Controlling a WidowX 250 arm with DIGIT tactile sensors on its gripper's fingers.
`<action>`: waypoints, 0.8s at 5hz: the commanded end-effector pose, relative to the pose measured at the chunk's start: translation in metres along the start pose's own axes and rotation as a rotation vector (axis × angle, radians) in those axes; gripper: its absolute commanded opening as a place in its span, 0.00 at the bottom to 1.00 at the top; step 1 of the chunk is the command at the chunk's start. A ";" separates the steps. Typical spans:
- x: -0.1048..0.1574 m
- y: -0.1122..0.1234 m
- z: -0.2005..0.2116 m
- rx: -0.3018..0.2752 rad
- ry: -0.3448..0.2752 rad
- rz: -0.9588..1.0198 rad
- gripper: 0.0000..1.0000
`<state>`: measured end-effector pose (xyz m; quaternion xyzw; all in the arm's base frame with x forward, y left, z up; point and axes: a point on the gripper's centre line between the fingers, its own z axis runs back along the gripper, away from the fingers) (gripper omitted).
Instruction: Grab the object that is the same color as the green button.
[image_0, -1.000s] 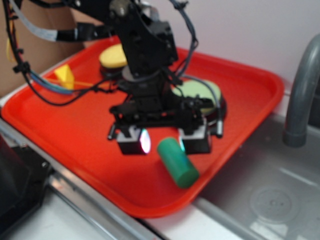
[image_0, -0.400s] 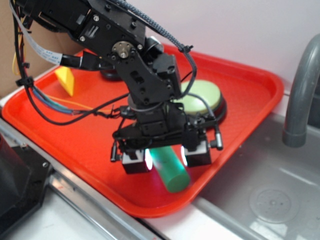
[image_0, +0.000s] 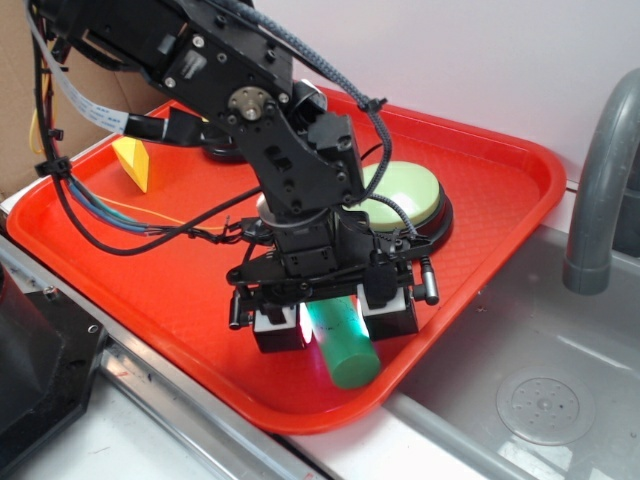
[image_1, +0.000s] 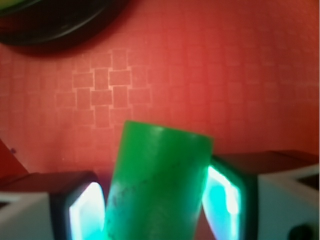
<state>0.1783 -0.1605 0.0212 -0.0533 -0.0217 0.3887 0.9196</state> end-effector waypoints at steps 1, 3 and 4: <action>0.021 -0.004 0.037 0.030 0.007 -0.155 0.00; 0.059 0.015 0.089 0.039 -0.016 -0.371 0.00; 0.083 0.023 0.108 0.037 0.028 -0.522 0.00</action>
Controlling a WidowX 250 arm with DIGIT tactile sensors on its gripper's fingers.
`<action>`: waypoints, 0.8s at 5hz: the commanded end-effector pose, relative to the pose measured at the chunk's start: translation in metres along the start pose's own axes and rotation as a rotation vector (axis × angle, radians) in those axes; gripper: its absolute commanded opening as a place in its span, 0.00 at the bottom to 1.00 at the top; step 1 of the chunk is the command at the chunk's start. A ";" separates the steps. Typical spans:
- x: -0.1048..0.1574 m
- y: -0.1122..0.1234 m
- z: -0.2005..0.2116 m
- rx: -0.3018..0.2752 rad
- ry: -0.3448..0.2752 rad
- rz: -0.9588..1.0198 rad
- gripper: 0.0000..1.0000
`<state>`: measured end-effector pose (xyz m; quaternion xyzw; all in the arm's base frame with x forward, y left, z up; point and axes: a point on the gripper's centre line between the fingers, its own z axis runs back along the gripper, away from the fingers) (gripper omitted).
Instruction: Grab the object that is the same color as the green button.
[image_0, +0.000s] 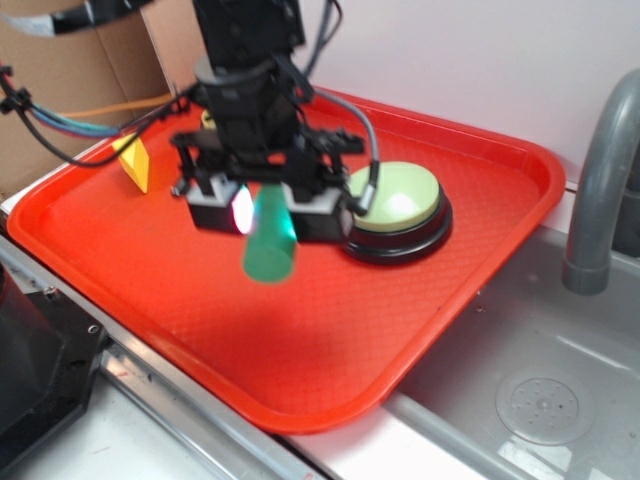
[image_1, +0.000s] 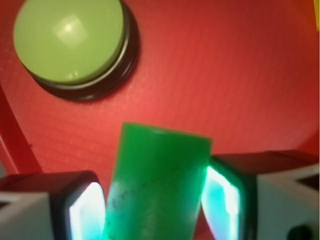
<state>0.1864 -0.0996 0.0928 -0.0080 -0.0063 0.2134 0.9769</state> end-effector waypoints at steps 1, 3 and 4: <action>0.048 0.029 0.049 -0.076 -0.036 -0.253 0.00; 0.069 0.074 0.081 -0.026 -0.083 -0.339 0.00; 0.070 0.096 0.082 -0.087 -0.111 -0.254 0.00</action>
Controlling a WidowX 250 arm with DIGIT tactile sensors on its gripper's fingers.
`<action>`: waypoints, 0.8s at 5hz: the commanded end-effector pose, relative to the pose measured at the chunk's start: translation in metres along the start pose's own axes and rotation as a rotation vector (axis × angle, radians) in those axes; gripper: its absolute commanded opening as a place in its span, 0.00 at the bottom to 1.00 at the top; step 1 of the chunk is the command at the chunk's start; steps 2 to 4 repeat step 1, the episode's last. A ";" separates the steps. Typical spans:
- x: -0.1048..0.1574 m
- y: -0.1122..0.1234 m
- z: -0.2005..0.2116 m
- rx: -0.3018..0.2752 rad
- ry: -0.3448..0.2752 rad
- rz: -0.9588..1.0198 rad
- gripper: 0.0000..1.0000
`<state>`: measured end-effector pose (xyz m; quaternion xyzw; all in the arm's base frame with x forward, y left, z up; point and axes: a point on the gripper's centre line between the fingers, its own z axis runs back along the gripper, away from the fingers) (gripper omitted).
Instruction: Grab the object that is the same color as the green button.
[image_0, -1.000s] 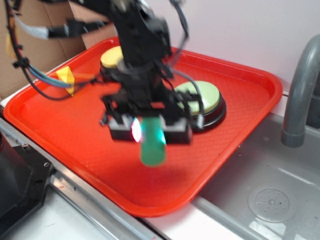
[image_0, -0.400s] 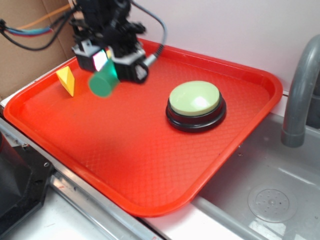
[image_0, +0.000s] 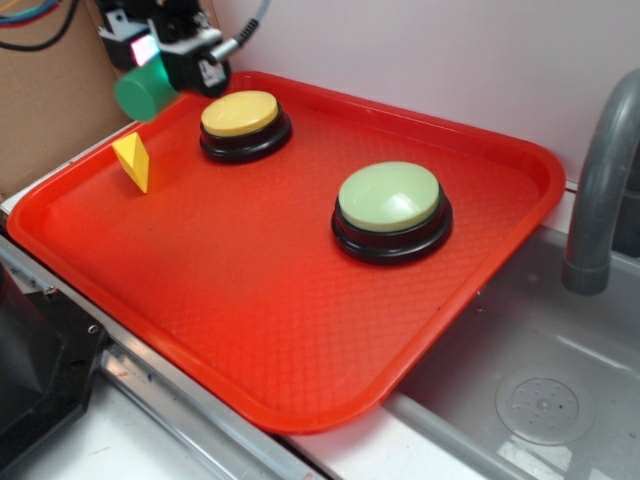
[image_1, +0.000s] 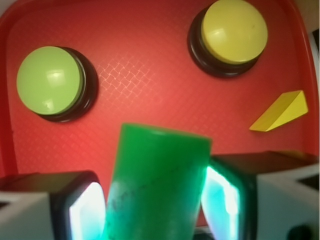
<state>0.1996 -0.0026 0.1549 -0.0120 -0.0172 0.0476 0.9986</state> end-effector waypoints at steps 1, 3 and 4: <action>0.018 0.012 0.017 0.053 0.010 0.069 0.04; 0.018 0.012 0.017 0.053 0.010 0.069 0.04; 0.018 0.012 0.017 0.053 0.010 0.069 0.04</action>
